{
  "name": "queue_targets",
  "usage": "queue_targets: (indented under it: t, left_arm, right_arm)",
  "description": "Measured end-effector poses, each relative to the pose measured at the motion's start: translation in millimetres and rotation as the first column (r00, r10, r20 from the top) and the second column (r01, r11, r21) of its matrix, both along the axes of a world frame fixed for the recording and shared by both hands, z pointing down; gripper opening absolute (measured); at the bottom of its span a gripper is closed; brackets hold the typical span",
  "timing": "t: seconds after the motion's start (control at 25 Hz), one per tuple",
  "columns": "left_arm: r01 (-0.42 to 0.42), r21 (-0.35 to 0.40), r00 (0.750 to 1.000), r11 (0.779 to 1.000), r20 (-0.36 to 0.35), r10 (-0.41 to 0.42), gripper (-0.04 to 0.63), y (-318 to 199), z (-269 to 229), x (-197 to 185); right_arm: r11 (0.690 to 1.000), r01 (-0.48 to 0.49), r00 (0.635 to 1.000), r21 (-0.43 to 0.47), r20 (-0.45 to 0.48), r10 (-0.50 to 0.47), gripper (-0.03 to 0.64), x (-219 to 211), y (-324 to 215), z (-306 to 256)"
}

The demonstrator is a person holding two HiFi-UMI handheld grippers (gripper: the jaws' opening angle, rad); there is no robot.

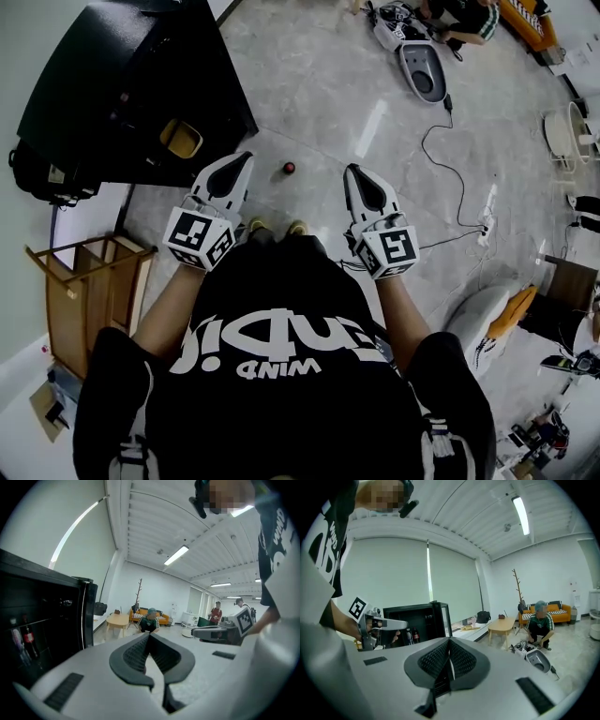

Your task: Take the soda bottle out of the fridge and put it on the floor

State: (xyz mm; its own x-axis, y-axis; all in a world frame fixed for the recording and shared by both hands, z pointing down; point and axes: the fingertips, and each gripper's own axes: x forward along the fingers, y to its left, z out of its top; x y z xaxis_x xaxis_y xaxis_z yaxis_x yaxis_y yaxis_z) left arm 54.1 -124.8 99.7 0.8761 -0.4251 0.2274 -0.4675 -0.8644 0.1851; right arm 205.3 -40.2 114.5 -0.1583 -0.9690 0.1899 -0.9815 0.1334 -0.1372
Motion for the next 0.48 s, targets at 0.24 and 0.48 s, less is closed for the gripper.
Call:
queue_targets:
  t: [0.24,0.48]
  left_arm:
    - [0.083,0.014,0.996,0.996,0.014,-0.083,0.006,-7,-1,-41]
    - [0.117,0.023,0.993,0.993,0.008,-0.117,0.006,-8,-5,-50]
  right_arm:
    - [0.999,-0.007,0.998,0.038,-0.056,0.009,0.023,-1,12,-20]
    - [0.998,-0.031,0.998,0.057,-0.060,0.034,0.023,7,23,-36]
